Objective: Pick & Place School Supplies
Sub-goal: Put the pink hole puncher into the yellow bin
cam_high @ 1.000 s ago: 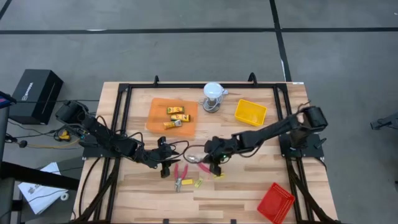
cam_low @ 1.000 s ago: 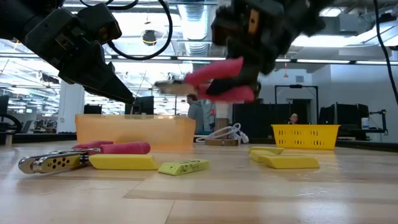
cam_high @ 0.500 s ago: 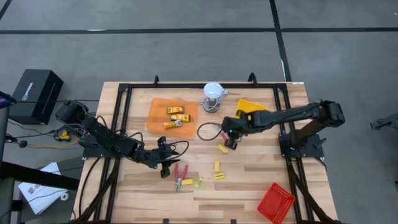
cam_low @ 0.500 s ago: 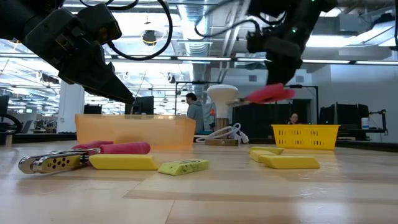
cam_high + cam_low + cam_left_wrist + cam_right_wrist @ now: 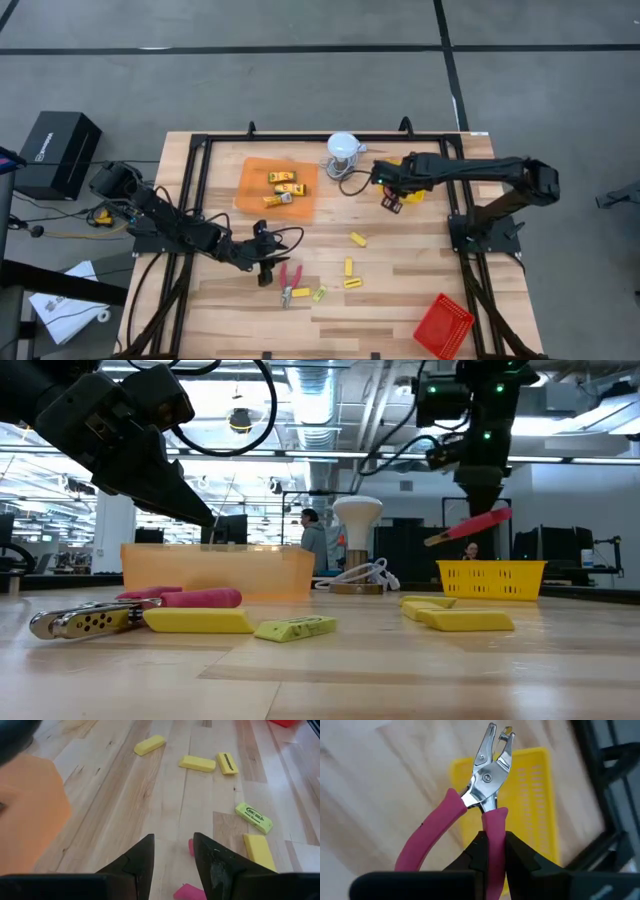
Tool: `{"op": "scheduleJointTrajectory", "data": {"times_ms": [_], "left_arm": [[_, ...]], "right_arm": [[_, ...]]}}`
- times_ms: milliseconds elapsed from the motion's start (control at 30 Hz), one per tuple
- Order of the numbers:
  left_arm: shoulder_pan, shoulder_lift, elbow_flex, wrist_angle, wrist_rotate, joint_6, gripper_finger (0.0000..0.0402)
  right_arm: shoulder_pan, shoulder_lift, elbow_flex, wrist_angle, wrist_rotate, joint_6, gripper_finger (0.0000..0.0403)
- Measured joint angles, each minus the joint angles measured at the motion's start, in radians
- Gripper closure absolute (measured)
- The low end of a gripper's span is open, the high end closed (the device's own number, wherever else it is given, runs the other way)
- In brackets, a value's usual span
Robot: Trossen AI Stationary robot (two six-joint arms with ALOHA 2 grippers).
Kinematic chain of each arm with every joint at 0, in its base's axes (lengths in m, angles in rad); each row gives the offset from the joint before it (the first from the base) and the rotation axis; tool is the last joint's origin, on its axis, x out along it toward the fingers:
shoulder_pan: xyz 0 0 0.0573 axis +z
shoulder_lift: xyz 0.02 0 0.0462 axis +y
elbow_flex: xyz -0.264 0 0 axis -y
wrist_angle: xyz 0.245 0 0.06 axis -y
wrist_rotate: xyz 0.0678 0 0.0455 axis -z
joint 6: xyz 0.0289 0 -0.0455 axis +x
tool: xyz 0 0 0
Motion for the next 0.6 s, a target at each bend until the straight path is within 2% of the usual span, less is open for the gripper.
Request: {"op": "scheduleJointTrajectory", "data": {"times_ms": [200, 600], "left_arm": [[-0.007, 0.0, -0.003, -0.001, 0.0, 0.0, 0.027], [-0.013, 0.0, -0.005, 0.004, 0.0, -0.001, 0.027]], "right_arm": [[-0.062, -0.019, 0.0, -0.073, 0.034, -0.069, 0.0374], [-0.129, -0.024, -0.001, -0.125, 0.087, -0.369, 0.0374]]}}
